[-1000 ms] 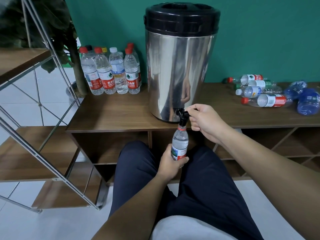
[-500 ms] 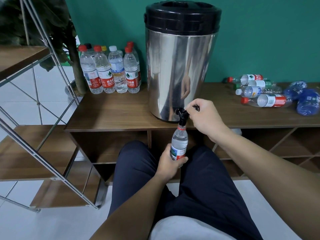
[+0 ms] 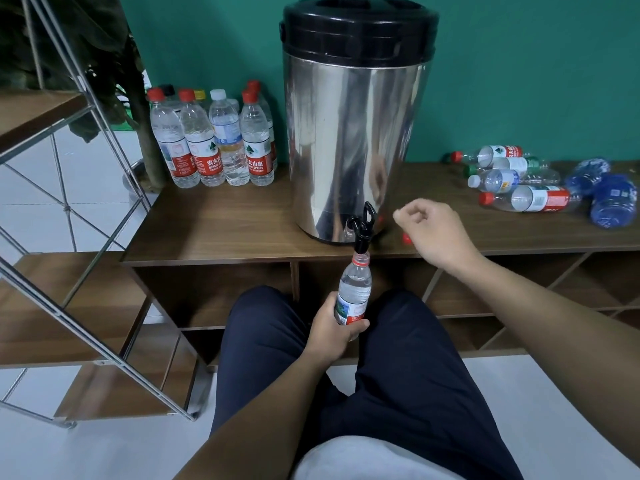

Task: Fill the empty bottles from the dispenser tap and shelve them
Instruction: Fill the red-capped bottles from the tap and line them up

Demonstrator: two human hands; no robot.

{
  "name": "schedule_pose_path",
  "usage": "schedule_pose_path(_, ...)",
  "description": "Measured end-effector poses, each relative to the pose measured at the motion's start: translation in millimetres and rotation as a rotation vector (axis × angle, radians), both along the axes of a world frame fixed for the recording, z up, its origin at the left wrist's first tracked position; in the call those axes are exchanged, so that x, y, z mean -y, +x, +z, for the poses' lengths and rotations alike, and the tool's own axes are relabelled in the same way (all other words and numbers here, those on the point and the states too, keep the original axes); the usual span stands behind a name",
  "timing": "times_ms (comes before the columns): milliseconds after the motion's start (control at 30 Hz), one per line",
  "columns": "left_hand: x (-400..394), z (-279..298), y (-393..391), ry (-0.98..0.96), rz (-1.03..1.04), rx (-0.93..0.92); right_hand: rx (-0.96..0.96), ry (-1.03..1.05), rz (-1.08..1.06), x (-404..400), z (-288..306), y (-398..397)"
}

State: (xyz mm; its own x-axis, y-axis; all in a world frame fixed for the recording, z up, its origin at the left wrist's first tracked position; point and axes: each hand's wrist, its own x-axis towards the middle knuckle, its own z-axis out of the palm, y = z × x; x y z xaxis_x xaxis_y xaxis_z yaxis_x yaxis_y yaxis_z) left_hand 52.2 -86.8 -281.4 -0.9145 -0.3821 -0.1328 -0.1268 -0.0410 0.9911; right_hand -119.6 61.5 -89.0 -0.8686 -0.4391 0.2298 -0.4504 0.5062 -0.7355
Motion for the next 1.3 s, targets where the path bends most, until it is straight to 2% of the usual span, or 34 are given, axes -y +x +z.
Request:
schedule_pose_path(133, -0.3, -0.6, 1.2, 0.042, -0.010, 0.008, -0.130, 0.383, -0.018, -12.1, -24.5, -22.0)
schedule_pose_path(267, -0.9, -2.4, 1.8, 0.055, -0.026, 0.016, -0.115, 0.543, -0.066, -7.9, -30.4, -31.3)
schedule_pose_path(533, -2.0, 1.0, 4.6, 0.035, -0.050, 0.026, -0.152, 0.443, -0.069, -5.8, -36.8, -30.6)
schedule_pose_path(600, -2.5, 2.6, 5.6, 0.034, -0.061, 0.030, -0.152, 0.340, -0.004, -8.8, -37.0, -26.3)
schedule_pose_path(733, -5.2, 6.9, 6.6, 0.027, -0.085, 0.023, 0.082, 0.126, 0.234, -12.3, -19.4, 3.7)
schedule_pose_path(800, -6.7, 10.9, 7.9, 0.027, -0.099, 0.011, 0.088, 0.097, 0.323, -14.3, -12.8, 18.7)
schedule_pose_path(1033, -7.6, 33.0, 16.8, -0.018, -0.129, -0.026, -0.189, 0.275, 0.510, -23.3, 18.2, 46.4)
schedule_pose_path(1167, 5.2, 53.2, 25.9, -0.052, -0.185, -0.035, -0.284, 0.423, 0.663, -27.3, 50.7, 53.1)
schedule_pose_path(1300, 21.9, 78.7, 35.4, -0.075, -0.263, -0.077, -0.380, 0.475, 0.725, -19.1, 86.7, 61.8)
